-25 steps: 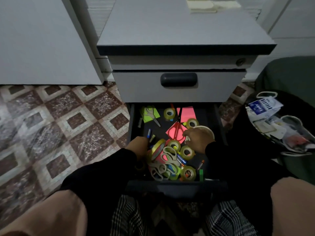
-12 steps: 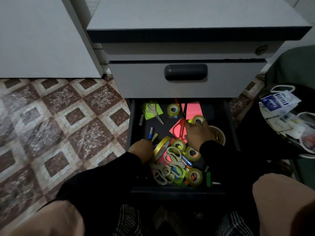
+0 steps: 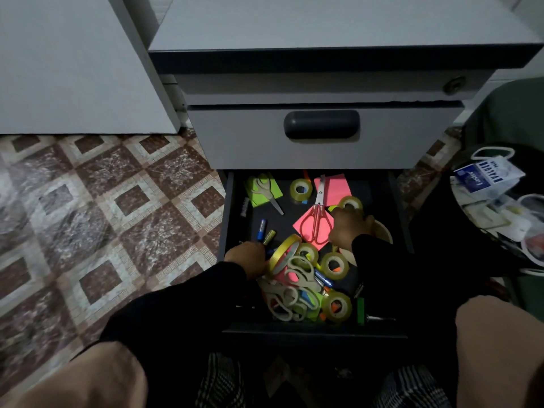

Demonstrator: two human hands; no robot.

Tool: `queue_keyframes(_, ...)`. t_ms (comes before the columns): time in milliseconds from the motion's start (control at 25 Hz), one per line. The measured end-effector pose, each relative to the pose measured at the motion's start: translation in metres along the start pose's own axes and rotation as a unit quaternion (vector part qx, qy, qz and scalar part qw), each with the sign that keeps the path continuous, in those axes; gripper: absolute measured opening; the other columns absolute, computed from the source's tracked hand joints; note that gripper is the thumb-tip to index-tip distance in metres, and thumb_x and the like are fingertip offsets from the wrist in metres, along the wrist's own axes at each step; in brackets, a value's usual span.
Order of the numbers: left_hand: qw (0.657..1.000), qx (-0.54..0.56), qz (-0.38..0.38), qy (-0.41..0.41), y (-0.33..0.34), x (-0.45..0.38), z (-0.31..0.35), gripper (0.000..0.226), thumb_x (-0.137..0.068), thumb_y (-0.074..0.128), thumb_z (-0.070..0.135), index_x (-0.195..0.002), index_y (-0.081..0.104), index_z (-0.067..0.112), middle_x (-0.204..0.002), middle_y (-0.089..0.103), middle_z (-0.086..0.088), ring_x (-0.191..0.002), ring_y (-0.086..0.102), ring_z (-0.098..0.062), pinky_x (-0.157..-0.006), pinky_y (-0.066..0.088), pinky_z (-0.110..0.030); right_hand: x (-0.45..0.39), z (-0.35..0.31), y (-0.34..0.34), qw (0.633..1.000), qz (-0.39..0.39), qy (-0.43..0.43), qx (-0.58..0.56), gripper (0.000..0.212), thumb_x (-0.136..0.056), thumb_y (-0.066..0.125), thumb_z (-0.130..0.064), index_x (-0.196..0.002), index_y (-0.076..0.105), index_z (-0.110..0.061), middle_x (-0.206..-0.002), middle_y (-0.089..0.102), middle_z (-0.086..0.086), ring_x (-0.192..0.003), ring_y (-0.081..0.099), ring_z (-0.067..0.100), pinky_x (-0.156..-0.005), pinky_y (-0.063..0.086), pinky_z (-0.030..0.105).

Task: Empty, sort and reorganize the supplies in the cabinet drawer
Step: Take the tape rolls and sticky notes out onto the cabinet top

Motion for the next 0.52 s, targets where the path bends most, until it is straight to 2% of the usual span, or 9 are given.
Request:
queue_keyframes(120, 1.000, 0.010, 0.017, -0.006, -0.007, 0.001, 0.001, 0.034, -0.090, 0.053, 0.018, -0.119, 0.059, 0.002, -0.121, 0.059, -0.019, -0.112, 0.056, -0.034, -0.091, 0.046, -0.037, -0.001, 0.001, -0.005, 0.998, -0.021, 0.010, -0.060, 0.031, -0.088, 0.056, -0.014, -0.118, 0.057, -0.008, -0.132, 0.050, 0.015, -0.126, 0.044, 0.034, -0.108, 0.029, 0.042)
queue_keyframes(240, 1.000, 0.022, 0.013, -0.001, -0.014, 0.009, 0.005, 0.032, -0.090, 0.055, 0.016, -0.116, 0.061, -0.002, -0.120, 0.061, -0.019, -0.113, 0.057, -0.031, -0.093, 0.045, -0.034, 0.000, 0.005, -0.010, 0.991, -0.019, 0.001, -0.132, 0.015, -0.087, 0.063, -0.022, -0.087, 0.062, -0.008, -0.115, 0.059, 0.017, -0.116, 0.053, 0.033, -0.106, 0.036, 0.048)
queue_keyframes(320, 0.998, 0.054, 0.036, -0.003, -0.022, 0.019, 0.005, 0.030, -0.089, 0.057, 0.016, -0.113, 0.063, -0.002, -0.118, 0.062, -0.019, -0.112, 0.058, -0.030, -0.091, 0.045, -0.033, 0.006, 0.010, -0.020, 0.986, 0.004, 0.011, -0.169, 0.022, -0.085, 0.066, -0.024, -0.071, 0.053, -0.012, -0.101, 0.056, 0.015, -0.106, 0.055, 0.028, -0.100, 0.039, 0.042)
queue_keyframes(360, 0.996, 0.071, 0.059, -0.007, -0.029, 0.025, 0.005, 0.028, -0.089, 0.058, 0.016, -0.110, 0.063, -0.002, -0.116, 0.063, -0.018, -0.110, 0.059, -0.030, -0.089, 0.045, -0.033, 0.012, 0.012, -0.027, 0.984, 0.015, 0.008, -0.176, 0.028, -0.084, 0.067, -0.022, -0.066, 0.048, -0.012, -0.096, 0.052, 0.014, -0.098, 0.055, 0.026, -0.091, 0.041, 0.034)
queue_keyframes(400, 0.993, 0.088, 0.081, -0.014, -0.037, 0.031, 0.003, 0.026, -0.088, 0.060, 0.016, -0.108, 0.064, -0.001, -0.114, 0.064, -0.018, -0.108, 0.059, -0.030, -0.086, 0.045, -0.032, 0.017, 0.014, -0.033, 0.985, 0.013, -0.002, -0.173, 0.030, -0.084, 0.067, -0.020, -0.064, 0.046, -0.010, -0.094, 0.050, 0.015, -0.092, 0.053, 0.024, -0.080, 0.038, 0.027)
queue_keyframes(440, 0.989, 0.103, 0.108, -0.017, -0.045, 0.037, 0.002, 0.025, -0.087, 0.062, 0.015, -0.107, 0.064, -0.001, -0.111, 0.065, -0.018, -0.106, 0.060, -0.029, -0.083, 0.045, -0.032, 0.023, 0.016, -0.039, 0.986, 0.007, -0.011, -0.168, 0.024, -0.085, 0.066, -0.017, -0.069, 0.052, -0.006, -0.095, 0.051, 0.017, -0.091, 0.053, 0.025, -0.073, 0.032, 0.024)
queue_keyframes(520, 0.976, 0.137, 0.167, -0.015, -0.060, 0.052, -0.001, 0.025, -0.085, 0.064, 0.012, -0.107, 0.064, 0.001, -0.110, 0.066, -0.018, -0.103, 0.062, -0.030, -0.081, 0.047, -0.032, 0.037, 0.020, -0.053, 0.981, 0.009, -0.022, -0.193, 0.012, -0.084, 0.067, -0.012, -0.082, 0.061, -0.001, -0.093, 0.059, 0.017, -0.091, 0.057, 0.027, -0.062, 0.032, 0.024)
Point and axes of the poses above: each hand's wrist, its own x-axis away from the middle knuckle, its own y-axis out of the palm, z = x × y, the point moved 2 cm from there along -x, towards the middle knuckle
